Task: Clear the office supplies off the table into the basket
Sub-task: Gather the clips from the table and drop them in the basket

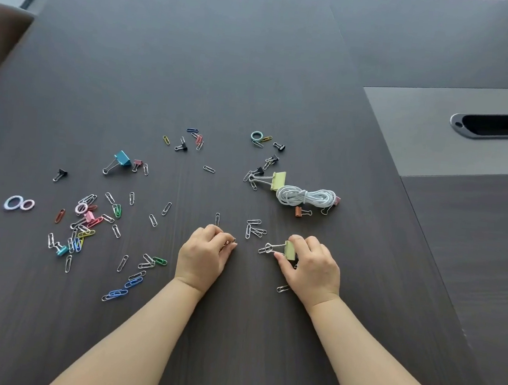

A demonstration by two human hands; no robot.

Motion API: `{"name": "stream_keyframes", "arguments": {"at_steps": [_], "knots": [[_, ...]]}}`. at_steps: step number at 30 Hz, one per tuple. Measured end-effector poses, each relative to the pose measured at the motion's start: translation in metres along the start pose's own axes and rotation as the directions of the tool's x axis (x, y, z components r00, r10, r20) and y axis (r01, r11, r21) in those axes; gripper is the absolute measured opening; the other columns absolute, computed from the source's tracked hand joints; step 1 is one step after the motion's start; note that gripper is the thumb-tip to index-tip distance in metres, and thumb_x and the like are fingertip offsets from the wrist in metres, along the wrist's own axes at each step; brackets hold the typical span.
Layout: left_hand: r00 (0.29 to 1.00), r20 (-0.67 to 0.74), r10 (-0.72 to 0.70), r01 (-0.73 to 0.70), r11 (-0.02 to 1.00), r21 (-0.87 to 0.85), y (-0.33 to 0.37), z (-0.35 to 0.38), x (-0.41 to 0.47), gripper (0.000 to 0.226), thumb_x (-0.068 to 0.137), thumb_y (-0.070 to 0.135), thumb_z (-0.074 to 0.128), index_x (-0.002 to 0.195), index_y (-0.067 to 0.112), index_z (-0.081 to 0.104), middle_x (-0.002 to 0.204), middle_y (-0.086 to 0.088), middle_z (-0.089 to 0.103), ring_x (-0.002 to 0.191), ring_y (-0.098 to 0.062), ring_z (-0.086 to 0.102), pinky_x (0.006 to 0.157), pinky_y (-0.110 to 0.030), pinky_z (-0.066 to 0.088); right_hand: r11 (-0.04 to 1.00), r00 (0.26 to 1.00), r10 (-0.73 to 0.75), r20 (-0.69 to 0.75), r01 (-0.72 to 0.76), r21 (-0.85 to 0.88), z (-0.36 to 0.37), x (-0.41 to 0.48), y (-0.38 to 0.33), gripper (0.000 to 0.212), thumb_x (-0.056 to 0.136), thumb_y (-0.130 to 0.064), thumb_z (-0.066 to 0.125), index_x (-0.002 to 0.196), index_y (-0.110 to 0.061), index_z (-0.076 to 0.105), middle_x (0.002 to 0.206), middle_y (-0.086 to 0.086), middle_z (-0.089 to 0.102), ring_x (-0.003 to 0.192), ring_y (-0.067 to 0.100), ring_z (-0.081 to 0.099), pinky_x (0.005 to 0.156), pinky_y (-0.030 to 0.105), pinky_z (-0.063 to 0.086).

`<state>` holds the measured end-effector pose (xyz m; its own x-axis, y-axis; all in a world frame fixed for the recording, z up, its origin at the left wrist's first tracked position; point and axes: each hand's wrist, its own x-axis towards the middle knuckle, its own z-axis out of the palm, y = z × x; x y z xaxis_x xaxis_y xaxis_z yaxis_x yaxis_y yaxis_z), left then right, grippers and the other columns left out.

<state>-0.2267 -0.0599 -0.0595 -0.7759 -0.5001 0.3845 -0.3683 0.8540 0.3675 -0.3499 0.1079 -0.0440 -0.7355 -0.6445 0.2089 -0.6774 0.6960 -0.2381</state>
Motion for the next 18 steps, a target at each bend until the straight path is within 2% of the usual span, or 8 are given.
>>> {"name": "stream_keyframes", "arguments": {"at_steps": [3,5,7,11,13,14,16,18], "knots": [[1.000,0.023,-0.006,0.008,0.998,-0.055,-0.002,-0.004,-0.006,0.026,0.081,0.034,0.053,0.070,0.015,0.068,0.068,0.002,0.062,0.057,-0.018,0.057,0.056,-0.022,0.042,0.994,0.997,0.027,0.068,-0.034,0.104,-0.006,-0.002,-0.002,0.033,0.065,-0.038,0.079,0.086,-0.017,0.063,0.066,0.003,0.057,0.050,0.026,0.057,0.041,0.029,0.045],[0.998,0.052,-0.019,0.024,0.996,-0.085,-0.002,-0.012,-0.009,0.028,0.080,0.035,0.053,0.068,0.015,0.068,0.065,0.003,0.062,0.057,-0.014,0.057,0.055,-0.020,0.042,0.981,0.992,0.065,0.103,-0.083,0.173,-0.012,-0.005,-0.005,0.033,0.068,-0.036,0.078,0.090,-0.016,0.063,0.071,0.005,0.058,0.054,0.030,0.059,0.047,0.031,0.046],[0.996,0.085,-0.031,0.039,0.995,-0.097,-0.003,-0.021,-0.013,0.030,0.079,0.038,0.052,0.066,0.015,0.067,0.062,0.004,0.061,0.054,-0.011,0.054,0.052,-0.019,0.041,0.966,0.980,0.098,0.174,-0.136,0.221,-0.018,-0.008,-0.010,0.034,0.076,-0.037,0.071,0.099,-0.015,0.062,0.080,0.007,0.059,0.067,0.033,0.060,0.058,0.035,0.047],[0.974,0.224,-0.034,0.043,0.998,-0.036,-0.001,-0.040,-0.026,0.034,0.078,0.043,0.047,0.064,0.019,0.066,0.062,0.006,0.059,0.046,-0.014,0.057,0.040,-0.019,0.041,0.946,0.965,0.105,0.240,-0.171,0.277,-0.029,-0.022,-0.022,0.036,0.080,-0.040,0.066,0.106,-0.016,0.060,0.090,0.005,0.060,0.081,0.029,0.059,0.070,0.033,0.045],[0.939,0.338,-0.065,0.078,0.997,-0.025,0.003,-0.051,-0.036,0.031,0.081,0.044,0.053,0.075,0.017,0.068,0.074,0.002,0.060,0.053,-0.021,0.061,0.046,-0.021,0.044,0.937,0.962,0.112,0.249,-0.185,0.295,-0.036,-0.030,-0.027,0.035,0.080,-0.040,0.066,0.104,-0.015,0.059,0.090,0.004,0.061,0.082,0.027,0.059,0.071,0.031,0.043],[0.911,0.402,-0.094,0.111,0.994,-0.021,0.006,-0.056,-0.041,0.029,0.082,0.043,0.058,0.089,0.017,0.068,0.087,0.000,0.059,0.063,-0.026,0.063,0.054,-0.025,0.047,0.936,0.962,0.117,0.247,-0.190,0.298,-0.039,-0.035,-0.029,0.034,0.079,-0.040,0.066,0.101,-0.014,0.059,0.088,0.003,0.061,0.080,0.026,0.057,0.069,0.030,0.041],[0.829,0.545,-0.125,0.128,0.991,0.032,0.011,-0.063,-0.052,0.040,0.083,0.044,0.061,0.116,0.022,0.058,0.111,-0.002,0.050,0.086,-0.027,0.060,0.072,-0.032,0.048,0.936,0.964,0.128,0.234,-0.195,0.293,-0.048,-0.042,-0.033,0.034,0.078,-0.042,0.067,0.094,-0.013,0.056,0.079,0.000,0.056,0.071,0.022,0.051,0.065,0.027,0.037],[0.800,0.581,-0.152,0.132,0.988,0.077,0.016,-0.070,-0.059,0.035,0.088,0.041,0.055,0.119,0.025,0.052,0.114,-0.001,0.043,0.092,-0.024,0.055,0.075,-0.030,0.044,0.937,0.968,0.129,0.215,-0.190,0.294,-0.057,-0.050,-0.035,0.035,0.077,-0.043,0.068,0.090,-0.013,0.054,0.075,-0.003,0.053,0.067,0.019,0.047,0.063,0.026,0.035]]}}
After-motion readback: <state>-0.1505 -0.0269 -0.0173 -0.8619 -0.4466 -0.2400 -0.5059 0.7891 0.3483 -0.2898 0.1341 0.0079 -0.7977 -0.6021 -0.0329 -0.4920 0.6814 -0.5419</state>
